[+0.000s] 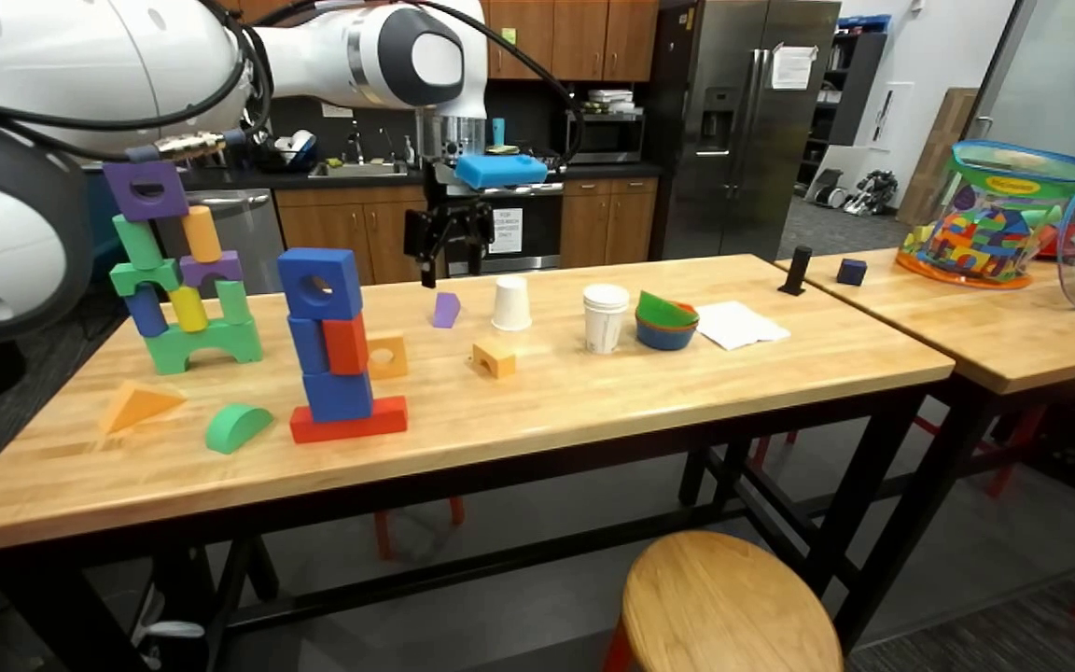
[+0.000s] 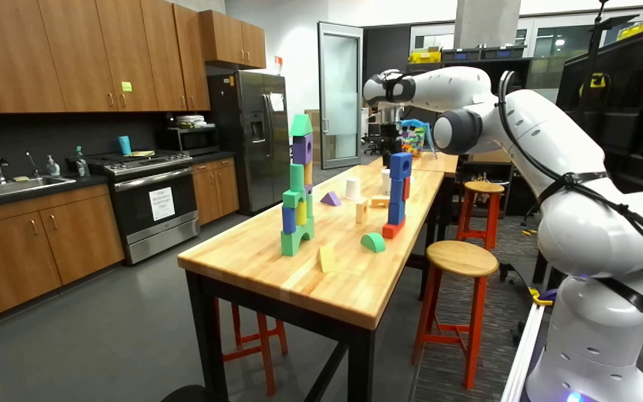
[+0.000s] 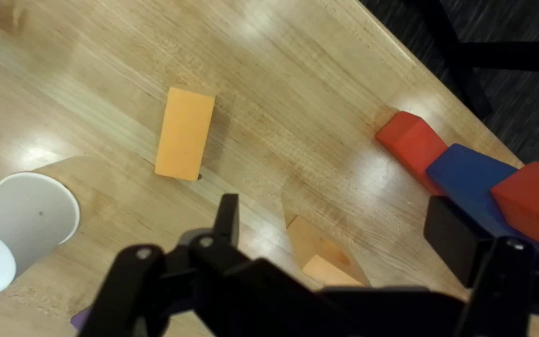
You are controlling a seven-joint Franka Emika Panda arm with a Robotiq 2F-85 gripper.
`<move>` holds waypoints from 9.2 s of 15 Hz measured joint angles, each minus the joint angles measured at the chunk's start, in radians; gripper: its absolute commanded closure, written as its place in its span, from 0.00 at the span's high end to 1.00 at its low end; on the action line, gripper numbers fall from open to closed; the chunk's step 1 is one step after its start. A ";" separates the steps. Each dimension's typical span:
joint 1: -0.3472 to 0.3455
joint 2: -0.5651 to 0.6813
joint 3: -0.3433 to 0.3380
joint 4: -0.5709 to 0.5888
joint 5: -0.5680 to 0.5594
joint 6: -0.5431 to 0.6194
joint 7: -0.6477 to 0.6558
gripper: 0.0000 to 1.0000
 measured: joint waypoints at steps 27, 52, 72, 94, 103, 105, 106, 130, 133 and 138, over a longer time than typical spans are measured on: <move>-0.043 0.103 0.005 -0.006 0.108 0.149 0.045 1.00; -0.053 0.123 0.046 0.018 0.167 0.258 0.027 1.00; -0.070 0.200 0.020 0.044 0.163 0.258 0.076 1.00; -0.114 0.343 0.027 0.196 0.042 0.247 0.095 1.00; -0.098 0.365 0.041 0.245 0.022 0.252 0.090 1.00; -0.075 0.362 0.041 0.245 0.022 0.252 0.096 1.00; -0.063 0.361 0.041 0.245 0.022 0.252 0.099 1.00; -0.079 0.178 0.125 0.283 0.052 0.002 0.108 0.15; -0.106 0.066 0.155 0.286 0.072 -0.074 0.111 0.15; -0.115 -0.114 0.182 0.287 0.098 -0.233 0.168 0.40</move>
